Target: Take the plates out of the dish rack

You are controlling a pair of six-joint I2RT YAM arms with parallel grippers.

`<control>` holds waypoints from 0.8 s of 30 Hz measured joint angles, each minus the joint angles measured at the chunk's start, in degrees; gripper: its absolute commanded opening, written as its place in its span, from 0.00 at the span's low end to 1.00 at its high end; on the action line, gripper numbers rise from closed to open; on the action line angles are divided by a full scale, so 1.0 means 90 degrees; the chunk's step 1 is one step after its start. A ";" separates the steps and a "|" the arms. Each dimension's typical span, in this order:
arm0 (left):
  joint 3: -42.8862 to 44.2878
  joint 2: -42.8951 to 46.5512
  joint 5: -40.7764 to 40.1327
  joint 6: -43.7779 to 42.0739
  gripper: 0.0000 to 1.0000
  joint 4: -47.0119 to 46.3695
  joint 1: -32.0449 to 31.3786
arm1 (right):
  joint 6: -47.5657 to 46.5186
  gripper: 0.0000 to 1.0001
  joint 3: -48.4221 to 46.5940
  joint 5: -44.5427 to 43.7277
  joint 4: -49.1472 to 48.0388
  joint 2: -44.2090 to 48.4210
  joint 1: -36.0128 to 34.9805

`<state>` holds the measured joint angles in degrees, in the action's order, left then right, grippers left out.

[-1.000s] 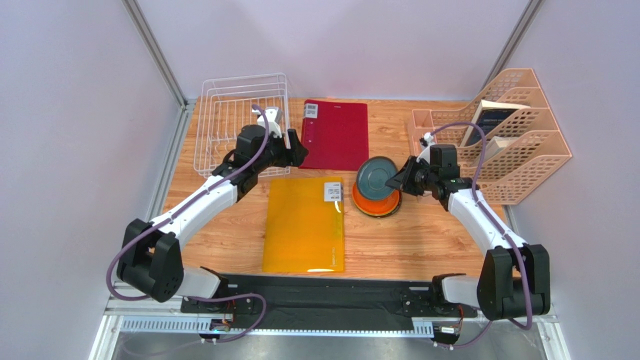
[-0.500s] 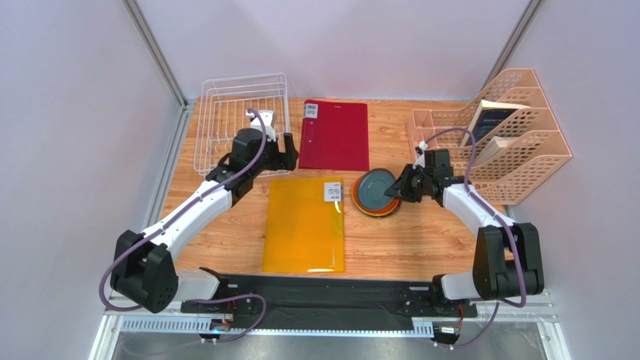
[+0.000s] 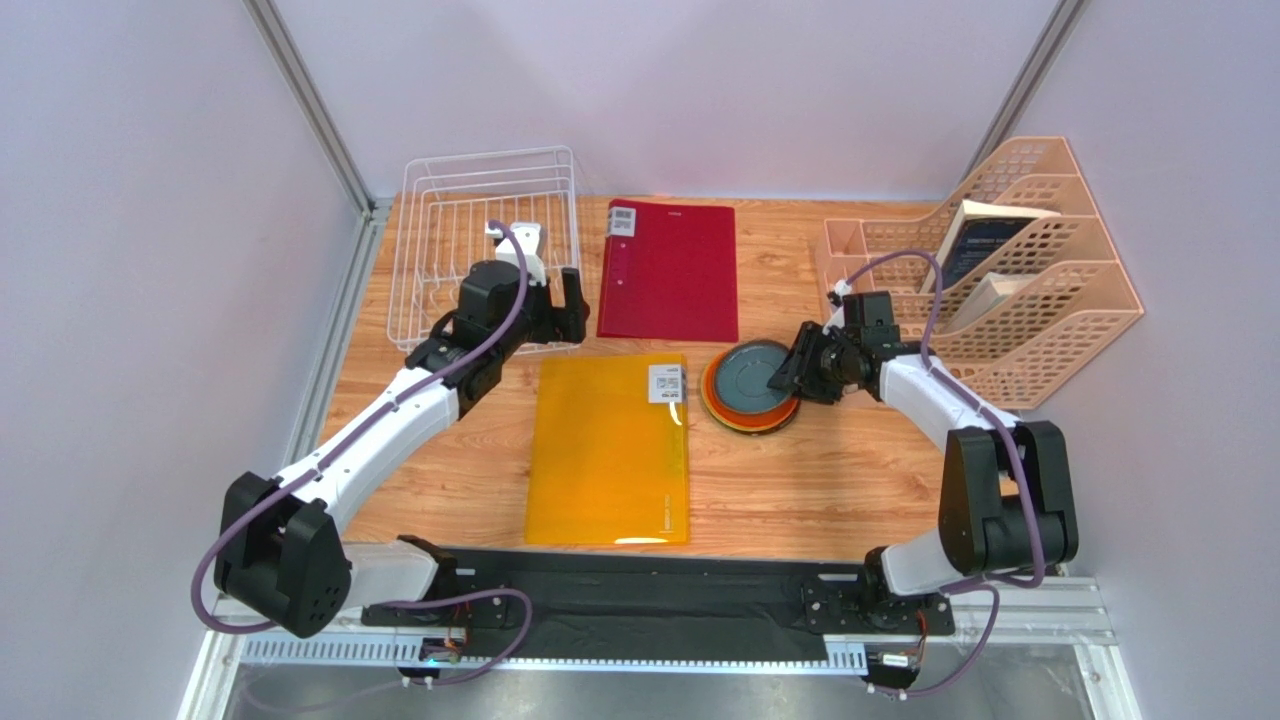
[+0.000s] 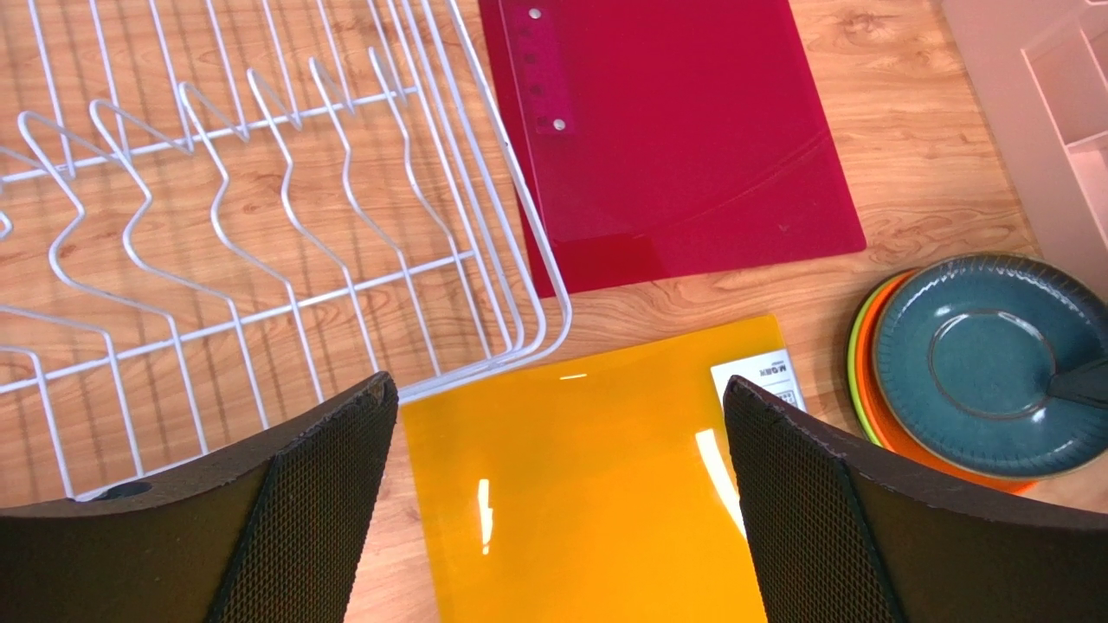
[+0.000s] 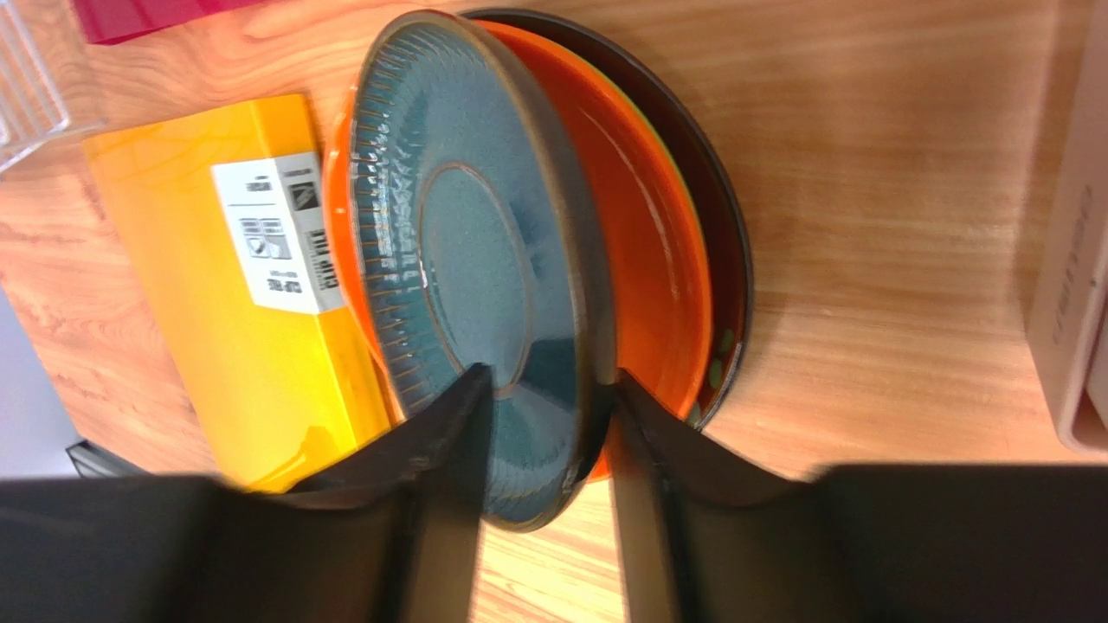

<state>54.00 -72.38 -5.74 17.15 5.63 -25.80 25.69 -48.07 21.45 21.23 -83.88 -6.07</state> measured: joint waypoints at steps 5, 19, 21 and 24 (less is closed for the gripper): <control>0.0000 0.0000 0.0005 0.0000 1.00 -0.0005 0.0000 | -0.0017 0.54 0.0000 -0.0214 0.0270 -0.0083 -0.0002; 0.0000 0.0151 -0.0287 -0.0046 1.00 0.0141 0.0002 | -0.0294 0.64 -0.0809 -0.2375 0.1421 0.0566 -0.0835; 0.0000 0.0262 -0.0391 -0.0078 1.00 0.0172 0.0000 | -0.0357 0.63 -0.0857 -0.2781 0.1401 0.0896 -0.1013; 0.0000 0.0437 -0.0542 -0.0126 1.00 0.0223 0.0000 | -0.0505 0.64 -0.0857 -0.3169 0.1294 0.1392 -0.1200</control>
<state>54.00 -68.45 -10.61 16.01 7.64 -25.80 21.15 -55.79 -7.07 32.88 -71.35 -16.86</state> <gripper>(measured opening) 0.993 0.635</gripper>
